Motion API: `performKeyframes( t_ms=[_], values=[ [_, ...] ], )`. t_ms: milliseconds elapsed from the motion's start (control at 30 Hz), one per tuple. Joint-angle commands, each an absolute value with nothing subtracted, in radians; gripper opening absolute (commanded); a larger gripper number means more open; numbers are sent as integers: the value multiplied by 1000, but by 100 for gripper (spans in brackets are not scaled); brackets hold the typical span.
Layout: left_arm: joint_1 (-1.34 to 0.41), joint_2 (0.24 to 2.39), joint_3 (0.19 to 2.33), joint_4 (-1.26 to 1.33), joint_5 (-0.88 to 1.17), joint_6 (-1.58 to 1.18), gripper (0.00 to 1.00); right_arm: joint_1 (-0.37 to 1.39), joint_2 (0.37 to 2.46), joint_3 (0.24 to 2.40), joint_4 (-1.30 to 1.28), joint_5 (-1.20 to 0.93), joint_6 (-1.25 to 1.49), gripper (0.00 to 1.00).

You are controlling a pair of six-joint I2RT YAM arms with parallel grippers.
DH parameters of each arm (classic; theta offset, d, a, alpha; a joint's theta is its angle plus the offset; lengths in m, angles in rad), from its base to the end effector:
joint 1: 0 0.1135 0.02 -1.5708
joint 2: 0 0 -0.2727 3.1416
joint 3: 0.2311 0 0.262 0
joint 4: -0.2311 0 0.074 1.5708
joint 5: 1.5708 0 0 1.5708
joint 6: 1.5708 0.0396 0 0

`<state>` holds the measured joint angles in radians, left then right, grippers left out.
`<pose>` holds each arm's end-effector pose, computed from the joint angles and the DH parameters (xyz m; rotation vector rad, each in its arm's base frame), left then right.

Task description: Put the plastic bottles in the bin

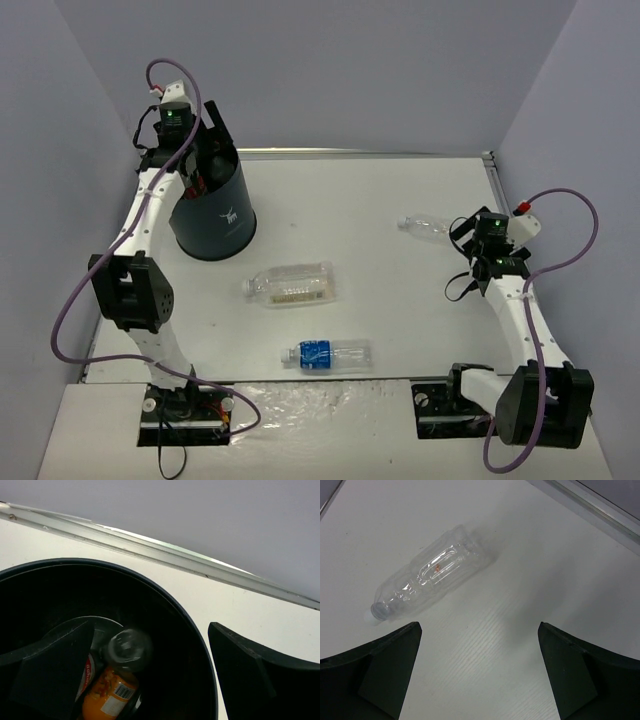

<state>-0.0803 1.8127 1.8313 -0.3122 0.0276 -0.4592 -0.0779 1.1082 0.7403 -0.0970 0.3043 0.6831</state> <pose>0.4464 -0.0370 0.4101 -0.3357 1.8532 -0.3976 0.2561 -0.0319 0.2717 0.9206 1.7908 0.0753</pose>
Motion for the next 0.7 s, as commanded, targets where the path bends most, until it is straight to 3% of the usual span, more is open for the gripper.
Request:
performKeyframes(
  t_ms=[0,300,667],
  values=[
    [-80,1726,1995,-301,68,-445,97,-102,1192,799,-40,293,776,100],
    [-81,1604,2009,-343,79,-434,97,-127,1458,922,51,260,959,100],
    [-233,1185,1450,-261,82,-400,97,-130,1732,1013,177,210,1174,100]
  ],
)
